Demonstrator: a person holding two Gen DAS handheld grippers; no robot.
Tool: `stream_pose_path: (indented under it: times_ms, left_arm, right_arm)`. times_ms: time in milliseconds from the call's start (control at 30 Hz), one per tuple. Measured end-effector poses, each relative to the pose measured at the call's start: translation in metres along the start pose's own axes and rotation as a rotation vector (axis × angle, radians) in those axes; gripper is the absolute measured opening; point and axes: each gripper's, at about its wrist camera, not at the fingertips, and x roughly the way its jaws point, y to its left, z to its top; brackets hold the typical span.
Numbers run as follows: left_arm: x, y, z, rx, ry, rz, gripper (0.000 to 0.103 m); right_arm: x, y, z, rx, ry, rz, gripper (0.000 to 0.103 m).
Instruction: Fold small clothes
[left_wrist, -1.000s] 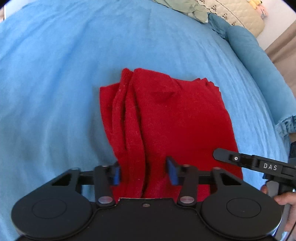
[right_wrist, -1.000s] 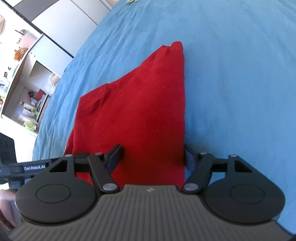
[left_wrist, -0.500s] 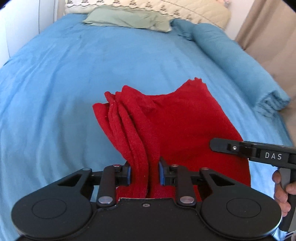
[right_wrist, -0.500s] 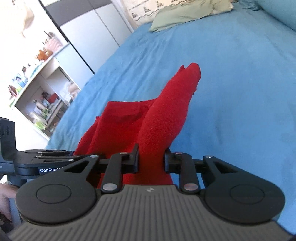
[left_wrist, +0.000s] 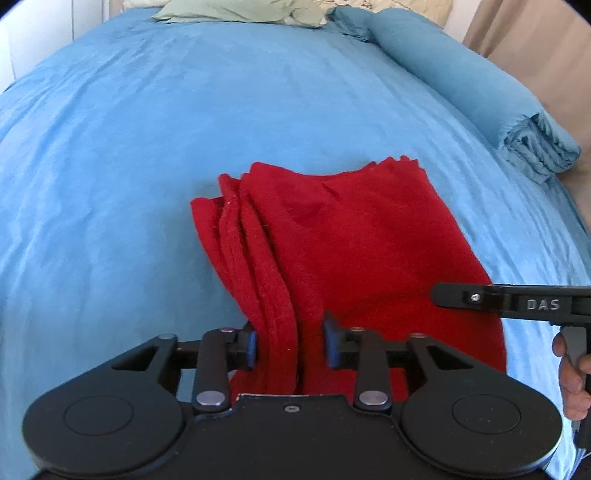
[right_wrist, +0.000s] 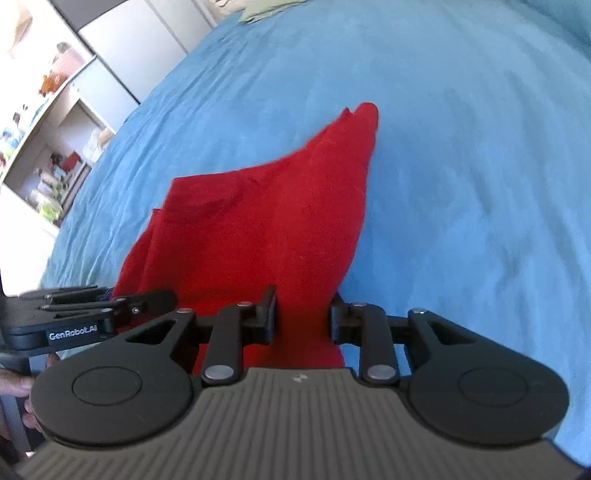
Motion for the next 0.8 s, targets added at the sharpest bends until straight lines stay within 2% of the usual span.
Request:
stream_pose_path:
  times_ms: [33,100,133,167,233,267,400,500,667,800]
  left_arm:
    - [0.001,0.000,0.001,0.007,0.001,0.011,0.056]
    - [-0.004,-0.001,0.002,0.019,-0.006,0.050,0.075]
    - [-0.009,0.000,0.002,0.023,-0.013,0.077,0.078]
    - [-0.016,0.003,0.005,0.026,-0.019,0.091,0.082]
    - [-0.030,0.008,-0.003,0.024,-0.022,0.095,0.083]
    - [-0.035,0.009,-0.008,0.021,-0.013,0.096,0.083]
    - [-0.040,0.013,-0.029,0.023,0.048,0.098,0.083]
    - [-0.031,0.016,-0.043,0.030,0.096,0.117,0.083]
    - [-0.013,0.027,-0.050,-0.018,0.112,0.131,0.094]
    - [-0.017,0.021,-0.045,0.017,0.112,0.154,0.093]
  right_arm:
    - [0.001,-0.004,-0.001,0.004,-0.003,0.010,0.052]
    - [0.003,-0.007,-0.001,-0.008,-0.002,-0.003,0.070]
    - [0.003,-0.006,0.001,-0.013,0.001,-0.019,0.083]
    - [0.000,-0.005,0.003,-0.018,0.006,-0.041,0.088]
    - [-0.012,0.001,0.005,-0.051,0.006,-0.041,0.092]
    - [-0.020,-0.001,0.004,-0.068,0.006,-0.037,0.103]
    - [-0.043,0.012,-0.012,-0.131,0.017,-0.062,0.103]
    - [-0.038,0.017,-0.028,-0.188,0.060,-0.122,0.103]
    - [-0.017,0.008,-0.051,-0.183,0.091,-0.189,0.103]
    - [-0.016,0.010,-0.055,-0.186,0.075,-0.212,0.103]
